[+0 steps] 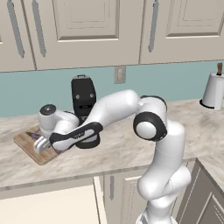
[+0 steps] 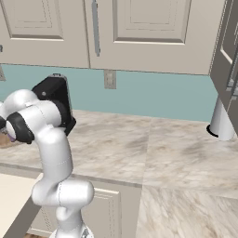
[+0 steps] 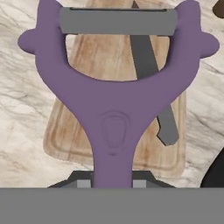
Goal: Open the drawer on the left and place the cutting tools on the cutting board.
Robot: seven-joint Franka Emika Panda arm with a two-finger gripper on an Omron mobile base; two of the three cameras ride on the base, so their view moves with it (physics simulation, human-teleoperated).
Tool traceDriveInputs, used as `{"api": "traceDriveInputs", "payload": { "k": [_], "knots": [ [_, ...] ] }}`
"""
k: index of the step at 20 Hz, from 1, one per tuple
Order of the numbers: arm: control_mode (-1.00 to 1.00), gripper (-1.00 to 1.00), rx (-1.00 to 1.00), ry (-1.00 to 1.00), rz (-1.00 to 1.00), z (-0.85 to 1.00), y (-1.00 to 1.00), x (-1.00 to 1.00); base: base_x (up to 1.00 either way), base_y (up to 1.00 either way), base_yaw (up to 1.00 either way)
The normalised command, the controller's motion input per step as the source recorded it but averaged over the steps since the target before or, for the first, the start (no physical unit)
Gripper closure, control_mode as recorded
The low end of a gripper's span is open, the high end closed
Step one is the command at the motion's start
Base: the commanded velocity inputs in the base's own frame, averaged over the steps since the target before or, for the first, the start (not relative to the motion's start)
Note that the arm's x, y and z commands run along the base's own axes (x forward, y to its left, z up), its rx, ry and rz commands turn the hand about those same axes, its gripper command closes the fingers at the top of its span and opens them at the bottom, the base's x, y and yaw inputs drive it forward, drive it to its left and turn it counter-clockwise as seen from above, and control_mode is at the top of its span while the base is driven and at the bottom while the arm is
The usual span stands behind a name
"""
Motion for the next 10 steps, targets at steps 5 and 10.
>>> {"api": "traceDriveInputs", "payload": {
  "k": [5, 10],
  "knots": [
    [-1.0, 1.0, 0.02, 0.0, 0.0, -0.1, 0.0, 0.22, 0.0, 0.0, 0.0],
    [-1.0, 1.0, 0.03, 0.0, 0.0, -0.05, 0.0, 0.25, 0.0, 0.0, 0.0]
  ]
}}
